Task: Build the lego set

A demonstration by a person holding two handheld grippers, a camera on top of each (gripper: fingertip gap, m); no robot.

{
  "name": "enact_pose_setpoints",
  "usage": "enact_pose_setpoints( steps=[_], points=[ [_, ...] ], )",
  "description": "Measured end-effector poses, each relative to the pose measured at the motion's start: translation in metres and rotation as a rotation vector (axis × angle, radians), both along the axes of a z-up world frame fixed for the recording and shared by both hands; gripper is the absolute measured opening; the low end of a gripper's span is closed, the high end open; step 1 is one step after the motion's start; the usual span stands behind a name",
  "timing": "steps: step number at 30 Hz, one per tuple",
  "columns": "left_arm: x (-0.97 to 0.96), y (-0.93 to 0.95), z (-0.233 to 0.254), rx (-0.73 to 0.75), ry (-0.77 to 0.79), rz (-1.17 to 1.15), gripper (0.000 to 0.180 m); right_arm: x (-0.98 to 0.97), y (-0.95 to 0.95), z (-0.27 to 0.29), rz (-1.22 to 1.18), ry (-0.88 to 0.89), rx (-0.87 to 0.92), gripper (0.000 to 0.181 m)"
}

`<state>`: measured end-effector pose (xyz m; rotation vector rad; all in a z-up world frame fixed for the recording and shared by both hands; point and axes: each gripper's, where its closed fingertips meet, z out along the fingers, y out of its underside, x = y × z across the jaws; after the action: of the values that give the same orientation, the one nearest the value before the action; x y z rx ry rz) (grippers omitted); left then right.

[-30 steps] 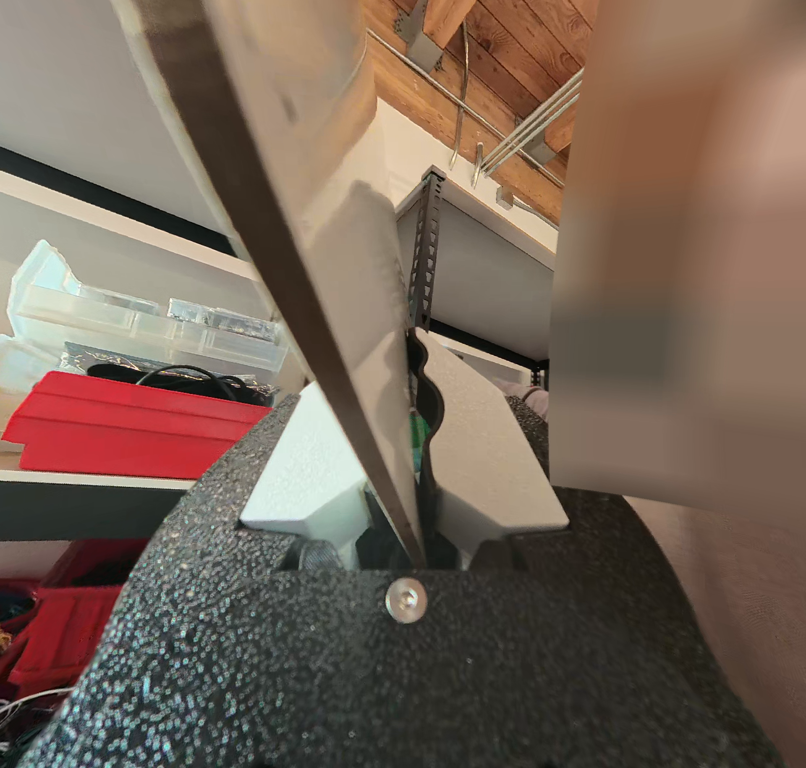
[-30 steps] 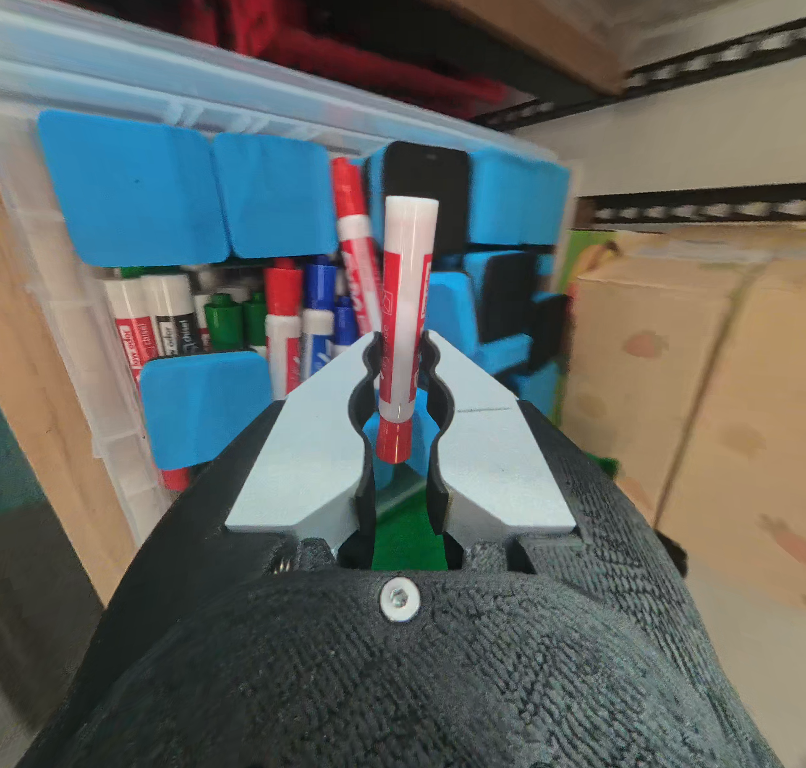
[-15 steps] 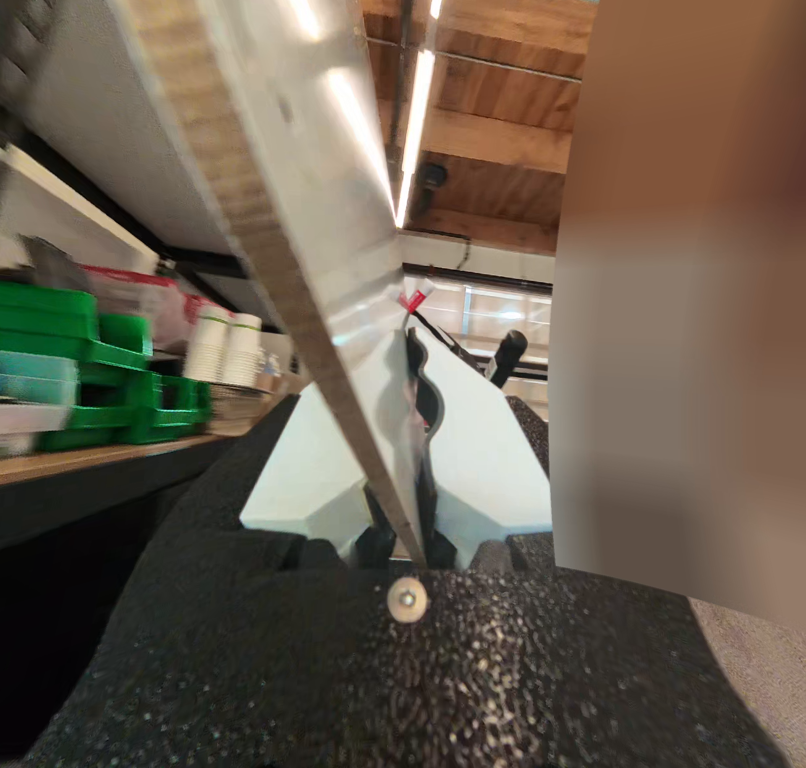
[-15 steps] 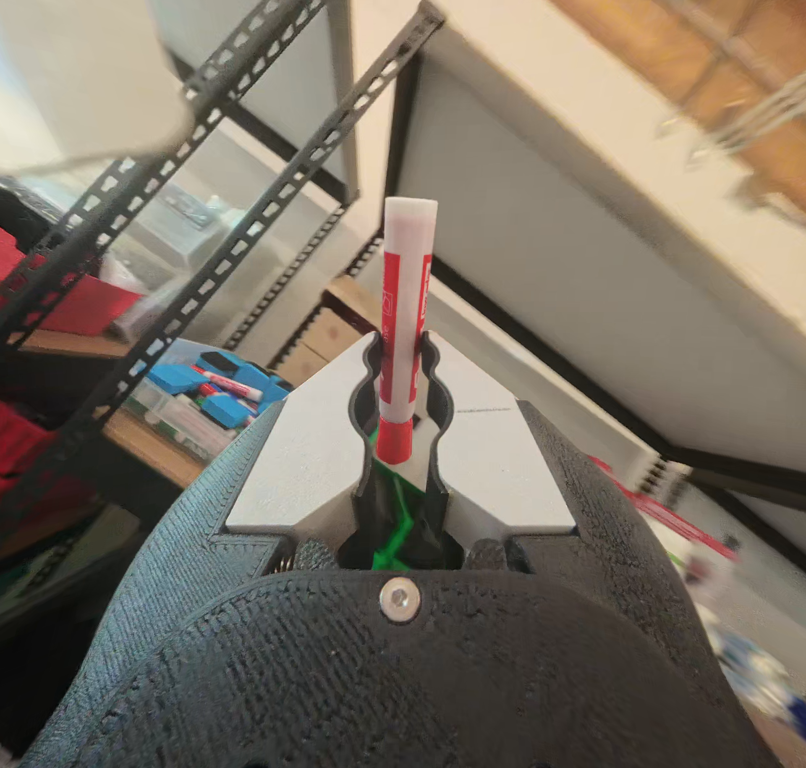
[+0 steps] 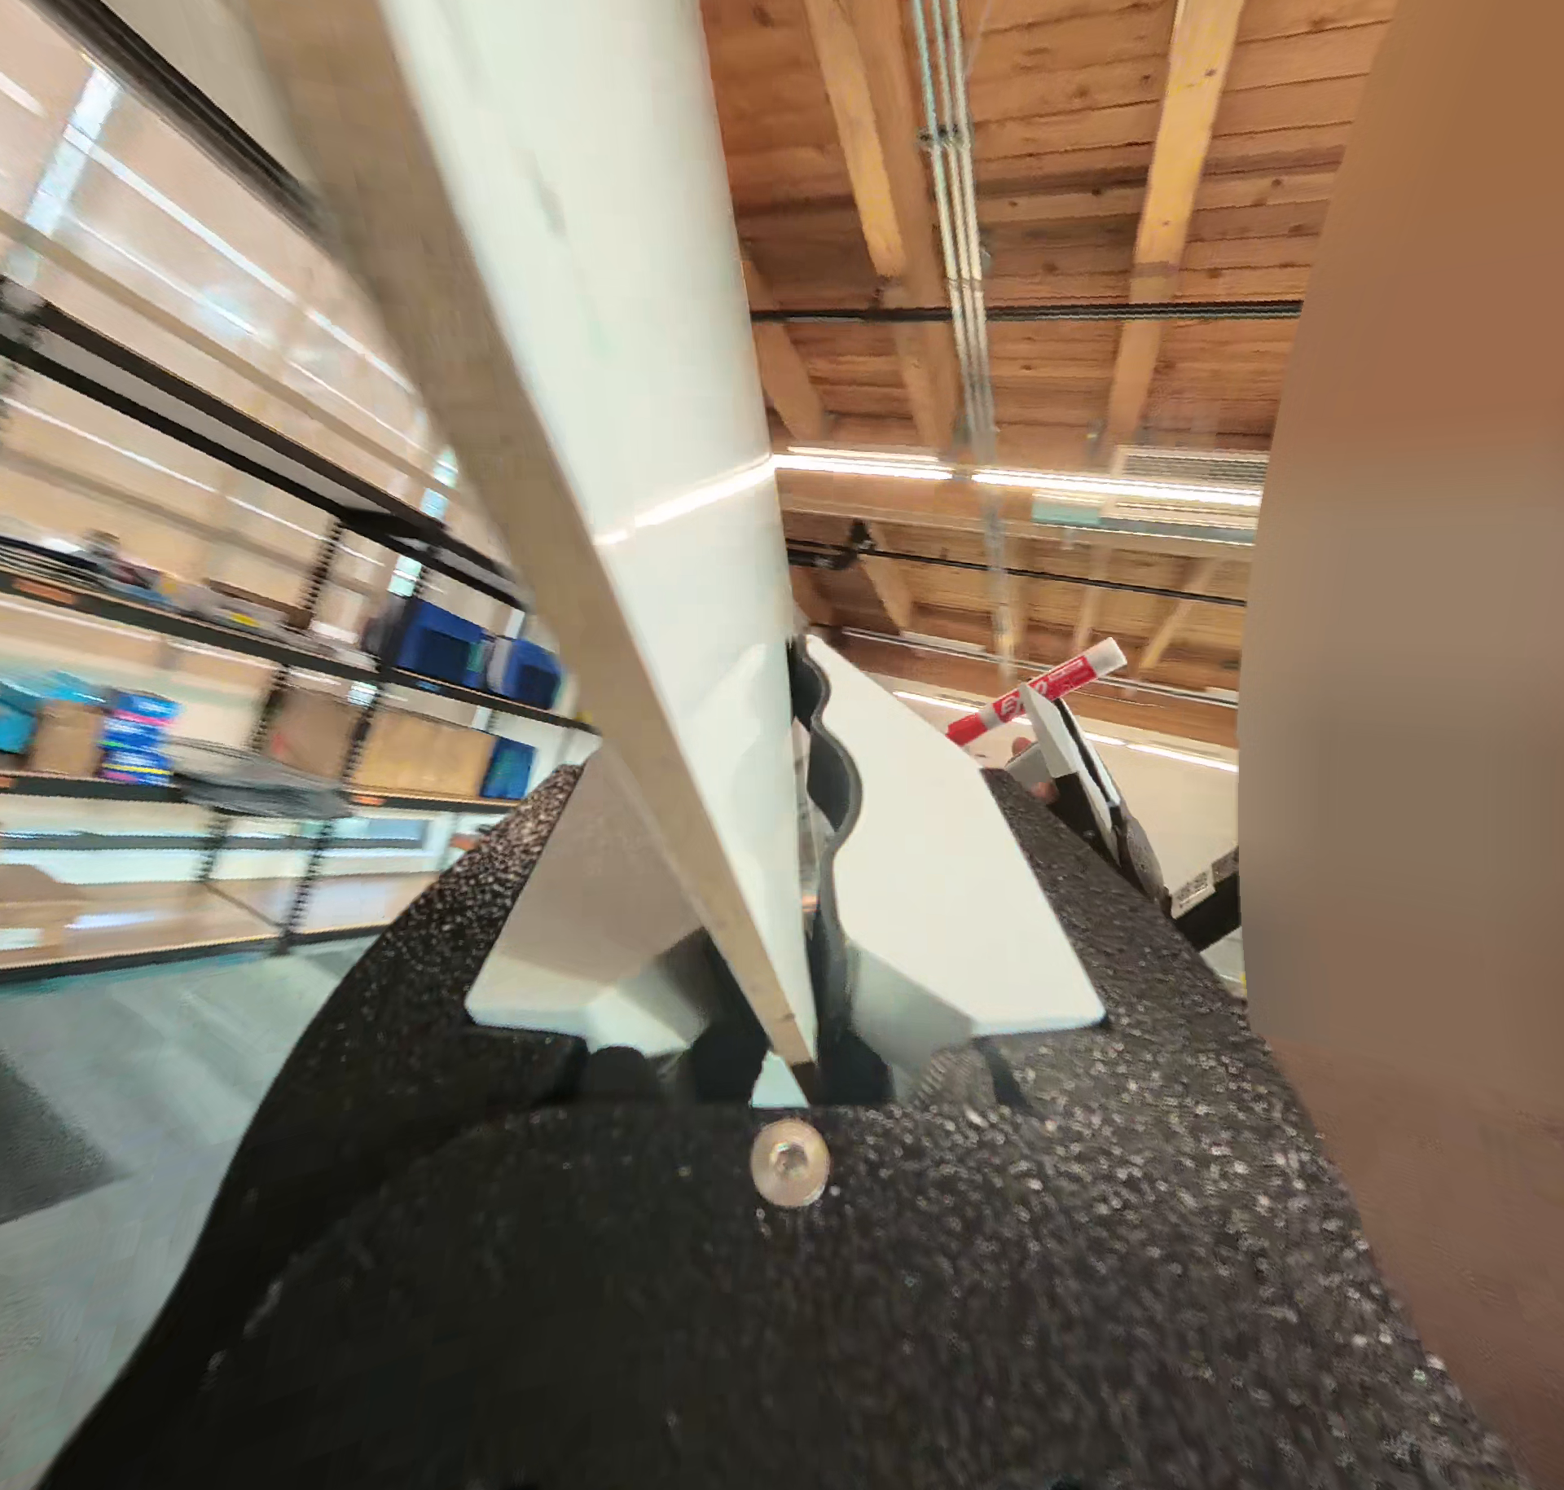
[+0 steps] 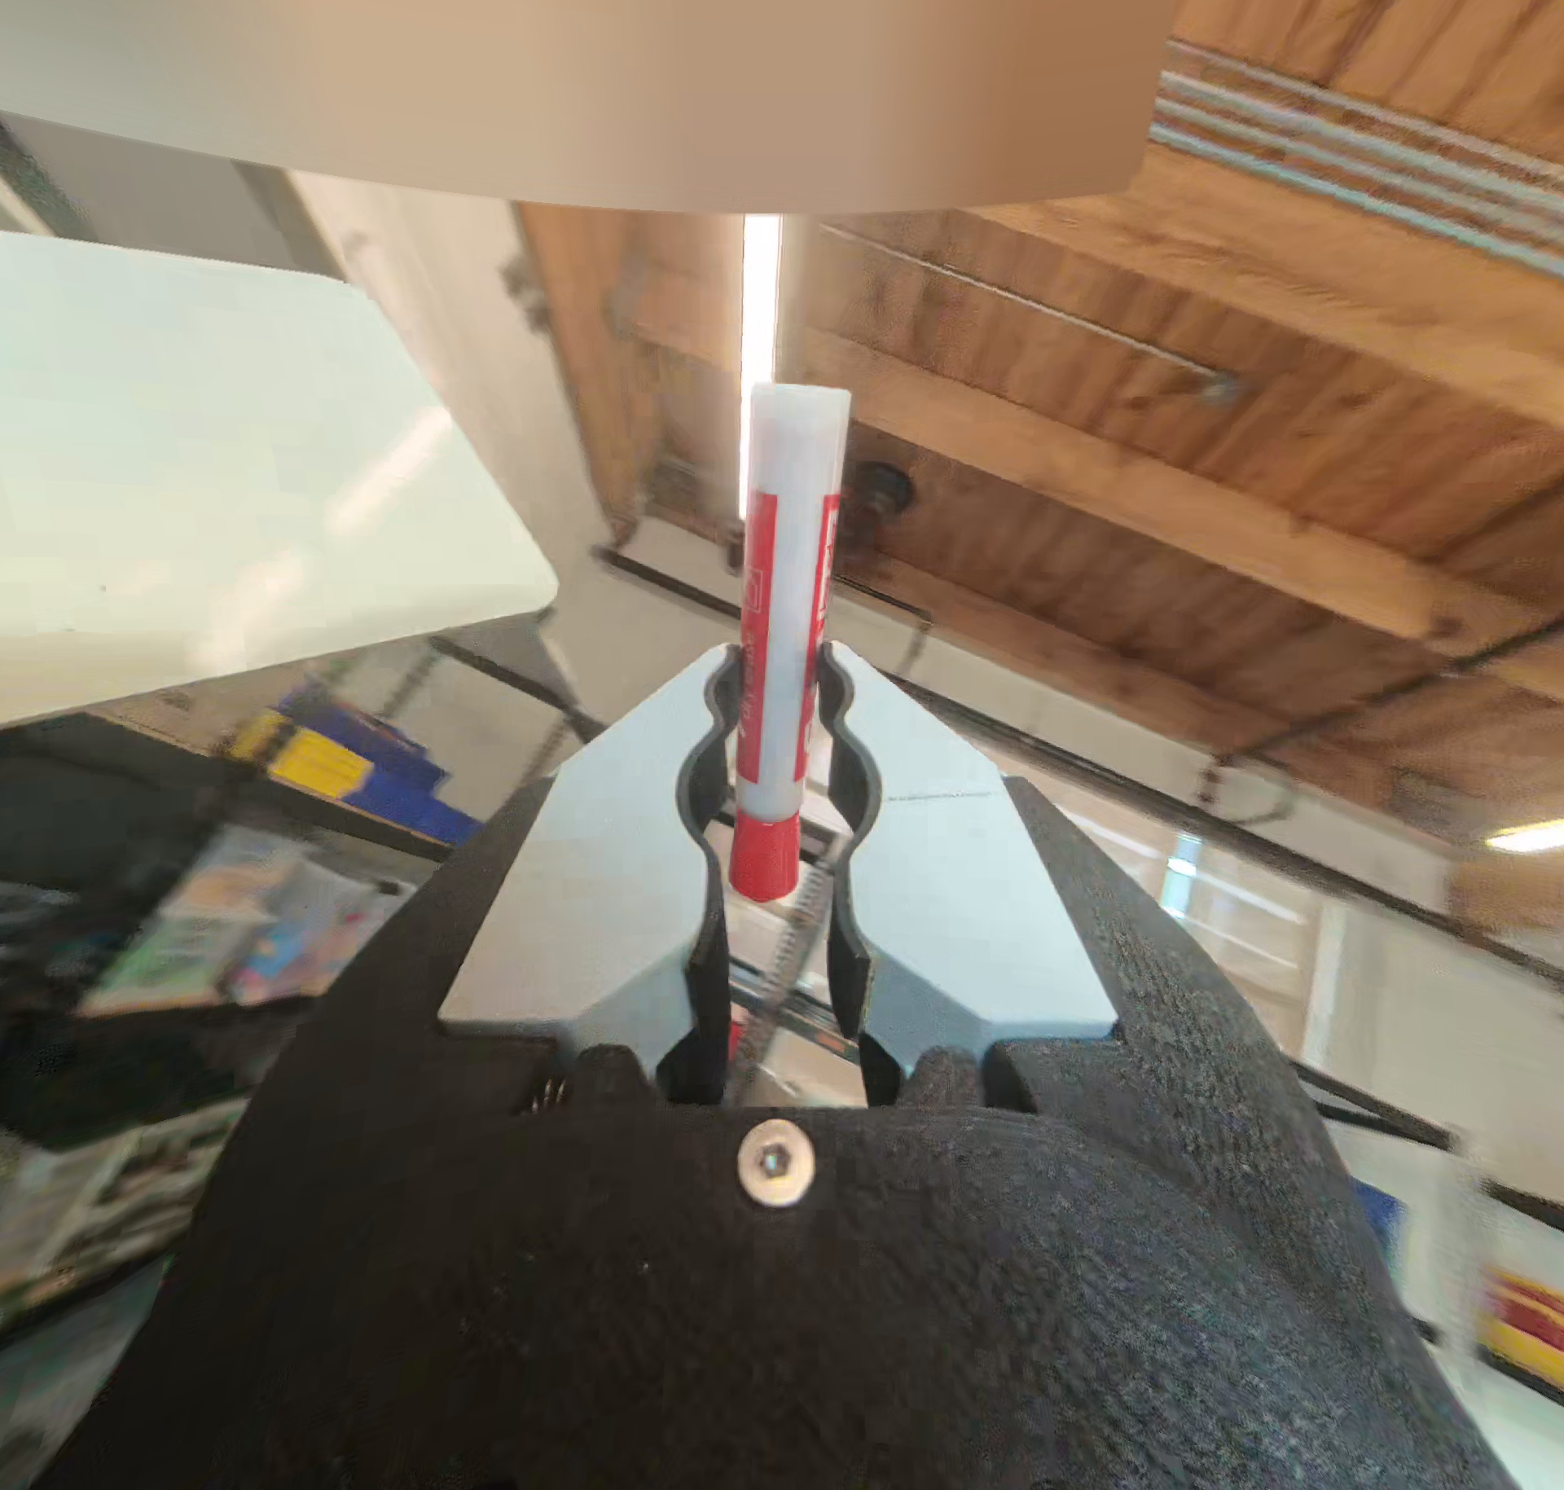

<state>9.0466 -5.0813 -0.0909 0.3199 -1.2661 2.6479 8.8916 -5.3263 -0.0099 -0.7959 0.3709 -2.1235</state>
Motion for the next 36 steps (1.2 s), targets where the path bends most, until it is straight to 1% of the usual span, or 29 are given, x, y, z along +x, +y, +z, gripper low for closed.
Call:
enact_pose_setpoints(
  steps=[2, 5, 8, 12, 16, 21, 26, 29, 31, 33, 36],
  points=[
    [-0.013, -0.071, -0.009, -0.007, 0.015, -0.103, 0.002, -0.04, -0.054, -0.002, -0.114, -0.015, 0.02, 0.016],
    [-0.038, -0.18, -0.02, -0.023, 0.057, -0.253, 0.002, -0.087, -0.134, -0.004, -0.236, 0.006, 0.068, 0.016],
    [-0.072, -0.281, -0.028, -0.043, 0.095, -0.421, 0.001, -0.136, -0.207, 0.0, -0.286, -0.004, 0.164, 0.016],
    [-0.115, -0.402, -0.031, -0.055, 0.137, -0.614, 0.002, -0.194, -0.289, 0.002, -0.377, -0.002, 0.25, 0.017],
    [-0.152, -0.513, -0.036, 0.007, 0.152, -0.769, 0.002, -0.241, -0.356, -0.006, -0.467, 0.033, 0.337, 0.016],
    [-0.196, -0.651, -0.059, 0.099, 0.14, -0.935, 0.001, -0.296, -0.439, -0.029, -0.604, 0.037, 0.408, 0.016],
    [-0.24, -0.797, -0.076, 0.118, 0.154, -1.081, 0.001, -0.353, -0.539, -0.038, -0.794, 0.026, 0.383, 0.016],
    [-0.269, -0.887, -0.069, 0.132, 0.161, -1.163, 0.001, -0.39, -0.608, -0.031, -0.875, -0.024, 0.405, 0.016],
    [-0.29, -0.943, -0.066, 0.154, 0.12, -1.183, 0.001, -0.411, -0.648, -0.027, -0.916, -0.02, 0.415, 0.016],
    [-0.318, -1.0, -0.067, 0.183, 0.087, -1.226, 0.0, -0.441, -0.681, -0.029, -1.018, -0.024, 0.401, 0.016],
    [-0.37, -1.085, -0.074, 0.24, 0.064, -1.312, 0.001, -0.499, -0.725, -0.042, -1.153, -0.064, 0.435, 0.016]
  ],
)
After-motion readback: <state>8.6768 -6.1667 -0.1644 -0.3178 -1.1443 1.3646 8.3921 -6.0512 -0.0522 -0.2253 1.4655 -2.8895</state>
